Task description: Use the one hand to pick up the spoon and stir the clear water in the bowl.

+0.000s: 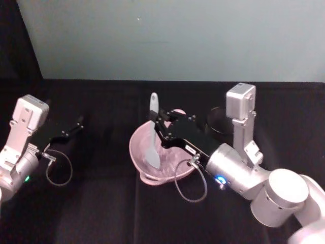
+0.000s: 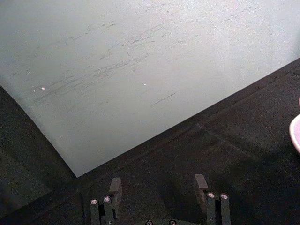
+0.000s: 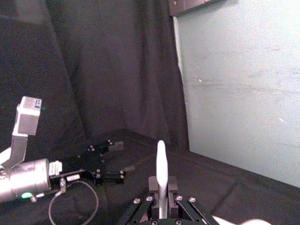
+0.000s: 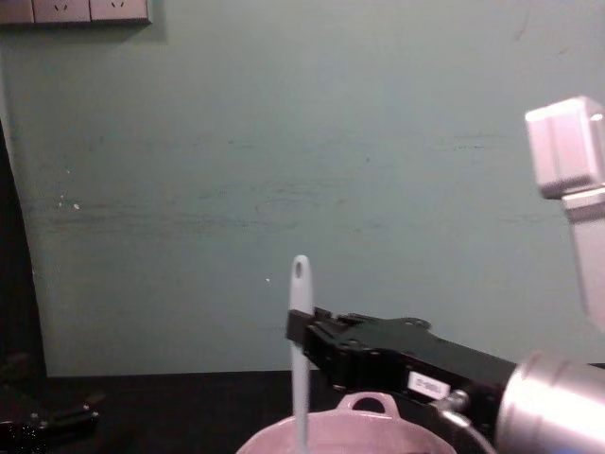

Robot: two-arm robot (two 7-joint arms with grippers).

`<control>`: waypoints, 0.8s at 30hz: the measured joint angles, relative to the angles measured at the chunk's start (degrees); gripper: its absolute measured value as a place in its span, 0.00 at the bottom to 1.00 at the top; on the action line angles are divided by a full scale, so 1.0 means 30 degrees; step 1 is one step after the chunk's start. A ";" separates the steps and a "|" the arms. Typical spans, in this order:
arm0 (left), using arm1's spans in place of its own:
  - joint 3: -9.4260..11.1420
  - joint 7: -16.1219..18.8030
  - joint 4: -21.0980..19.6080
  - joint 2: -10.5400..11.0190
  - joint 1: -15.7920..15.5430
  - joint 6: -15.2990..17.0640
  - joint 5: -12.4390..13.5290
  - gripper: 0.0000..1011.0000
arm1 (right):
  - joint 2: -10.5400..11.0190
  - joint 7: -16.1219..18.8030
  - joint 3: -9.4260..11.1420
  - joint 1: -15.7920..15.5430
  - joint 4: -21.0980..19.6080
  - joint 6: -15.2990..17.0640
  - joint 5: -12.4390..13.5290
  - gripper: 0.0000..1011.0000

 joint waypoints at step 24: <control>0.0001 0.0000 0.0000 0.0000 0.0001 0.0000 0.0000 1.00 | -0.0733 -0.1803 0.0475 0.2390 0.3455 -0.2966 -0.2742 0.11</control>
